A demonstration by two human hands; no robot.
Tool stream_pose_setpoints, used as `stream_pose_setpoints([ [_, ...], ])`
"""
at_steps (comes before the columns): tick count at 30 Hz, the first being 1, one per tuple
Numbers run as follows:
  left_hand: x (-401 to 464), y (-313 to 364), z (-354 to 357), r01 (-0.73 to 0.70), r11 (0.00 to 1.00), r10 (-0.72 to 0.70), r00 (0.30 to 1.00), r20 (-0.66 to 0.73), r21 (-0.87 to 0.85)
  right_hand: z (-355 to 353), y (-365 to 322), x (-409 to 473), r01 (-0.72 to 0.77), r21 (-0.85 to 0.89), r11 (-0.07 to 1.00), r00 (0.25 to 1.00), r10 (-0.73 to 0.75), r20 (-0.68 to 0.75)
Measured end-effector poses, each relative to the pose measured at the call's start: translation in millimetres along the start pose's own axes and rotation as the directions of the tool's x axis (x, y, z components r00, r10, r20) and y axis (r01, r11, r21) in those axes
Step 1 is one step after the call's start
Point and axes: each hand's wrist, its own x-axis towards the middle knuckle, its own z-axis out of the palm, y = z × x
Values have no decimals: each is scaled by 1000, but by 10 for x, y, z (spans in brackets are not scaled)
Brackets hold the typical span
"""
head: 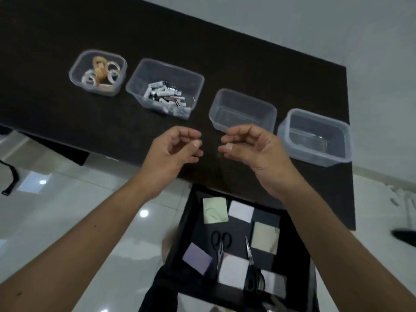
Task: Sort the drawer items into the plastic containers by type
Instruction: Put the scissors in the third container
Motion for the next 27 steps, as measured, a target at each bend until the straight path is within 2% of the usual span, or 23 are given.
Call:
stream_pose_setpoints([
  [7, -832, -932, 505, 102, 993, -109, 988, 112, 67, -519, 850, -1094, -101, -75, 992, 994, 97, -51],
  [12, -1140, -1490, 597, 98, 955, -154, 970, 186, 279, -801, 1454, -1600, -205, -171, 964, 978, 196, -69],
  [18, -1136, -1932, 593, 104, 858, -254, 937, 239, 503, -1055, 2065, -1776, -267, -357, 895, 964, 246, -103],
  [20, -1077, -2016, 607, 40, 817, -251, 923, 293, 575, -1117, 2220, -1776, -283, -438, 853, 959, 263, -107],
  [24, -922, -2128, 638, -224, 666, -171, 883, 437, 712, -1167, 2427, -1824, -272, -682, 679, 955, 274, -108],
  [27, -866, -2234, 626, -339, 575, -178, 837, 518, 745, -1147, 2482, -1860, -305, -719, 625, 938, 327, -114],
])
